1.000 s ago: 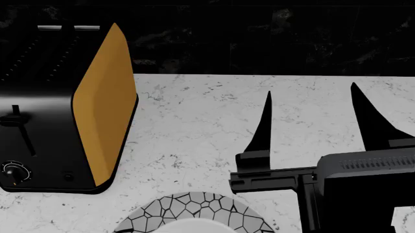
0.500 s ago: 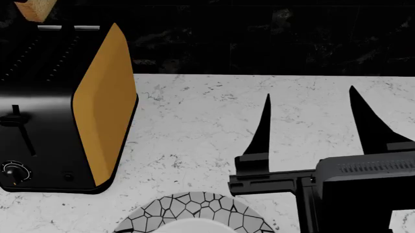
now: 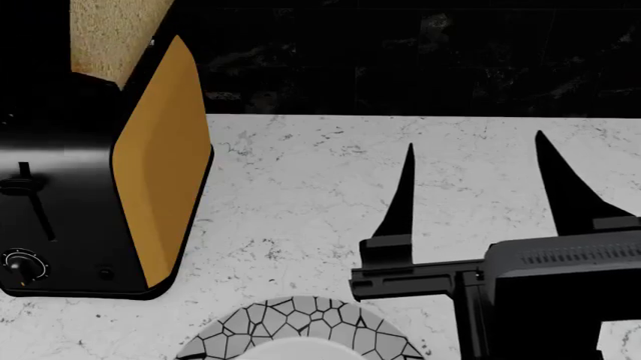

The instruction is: Place the toasted item on a plate.

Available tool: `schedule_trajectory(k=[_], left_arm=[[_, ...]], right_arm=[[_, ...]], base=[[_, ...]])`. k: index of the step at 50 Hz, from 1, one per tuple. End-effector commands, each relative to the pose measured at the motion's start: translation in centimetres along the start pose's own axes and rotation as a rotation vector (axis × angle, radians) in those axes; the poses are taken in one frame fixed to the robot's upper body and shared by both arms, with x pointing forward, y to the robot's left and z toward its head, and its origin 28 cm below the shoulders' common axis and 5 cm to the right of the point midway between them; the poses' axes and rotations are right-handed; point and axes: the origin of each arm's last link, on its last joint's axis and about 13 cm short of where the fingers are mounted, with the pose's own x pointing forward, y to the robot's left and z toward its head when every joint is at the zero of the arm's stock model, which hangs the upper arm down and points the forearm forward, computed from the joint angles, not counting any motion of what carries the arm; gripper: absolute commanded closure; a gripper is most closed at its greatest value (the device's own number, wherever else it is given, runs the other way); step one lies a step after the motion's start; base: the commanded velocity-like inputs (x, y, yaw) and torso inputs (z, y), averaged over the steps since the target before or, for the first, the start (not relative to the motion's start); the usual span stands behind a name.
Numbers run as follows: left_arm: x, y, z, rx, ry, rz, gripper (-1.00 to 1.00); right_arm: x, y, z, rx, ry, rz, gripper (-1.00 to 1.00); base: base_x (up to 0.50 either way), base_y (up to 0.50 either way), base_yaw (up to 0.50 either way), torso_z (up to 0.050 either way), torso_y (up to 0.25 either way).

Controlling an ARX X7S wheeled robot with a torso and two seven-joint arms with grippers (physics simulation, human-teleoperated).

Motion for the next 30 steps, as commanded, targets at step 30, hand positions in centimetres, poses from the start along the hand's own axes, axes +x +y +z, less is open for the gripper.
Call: schedule_trajectory(k=[30], left_arm=[[-6.7, -3.3, -3.4, -0.417, 0.162, -0.096, 1.00]], right_arm=[[-0.2, 0.0, 0.0, -0.001, 0.001, -0.007, -1.00]], base=[[0.00, 0.00, 0.00, 0.000, 0.000]])
